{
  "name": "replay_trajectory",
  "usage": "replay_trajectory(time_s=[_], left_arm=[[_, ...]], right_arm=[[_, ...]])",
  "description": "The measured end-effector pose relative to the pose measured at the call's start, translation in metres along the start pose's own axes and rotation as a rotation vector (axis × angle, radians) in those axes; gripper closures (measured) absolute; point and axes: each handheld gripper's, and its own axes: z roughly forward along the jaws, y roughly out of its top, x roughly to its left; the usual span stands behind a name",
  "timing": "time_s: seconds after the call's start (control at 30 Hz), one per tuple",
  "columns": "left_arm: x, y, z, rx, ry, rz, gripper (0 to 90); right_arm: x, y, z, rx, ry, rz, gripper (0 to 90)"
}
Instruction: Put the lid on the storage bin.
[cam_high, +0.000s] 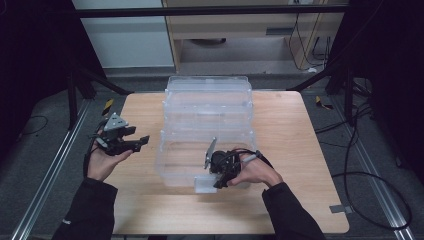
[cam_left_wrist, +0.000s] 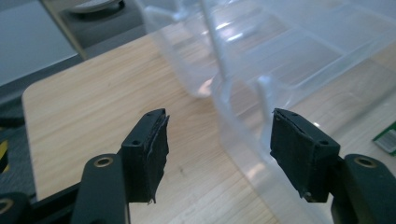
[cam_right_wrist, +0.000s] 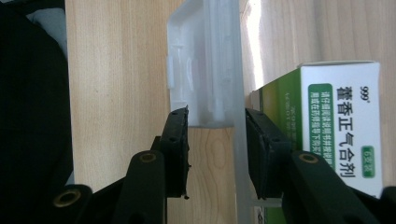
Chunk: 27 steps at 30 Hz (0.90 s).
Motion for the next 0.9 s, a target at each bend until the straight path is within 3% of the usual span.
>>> replay_trajectory(time_s=[0.23,0.67,0.9], left_arm=[[-0.008,0.032,0.002,-0.022,-0.073,0.096,36.1],[-0.009,0.071,0.010,-0.037,-0.169,0.192,36.0],[-0.012,0.089,0.020,-0.014,-0.210,0.258,35.8]], right_arm=[[0.000,0.000,0.000,0.000,-0.001,-0.002,62.9],[0.000,0.000,0.000,0.001,0.006,-0.003,62.8],[0.000,0.000,0.000,-0.001,0.007,-0.003,62.9]])
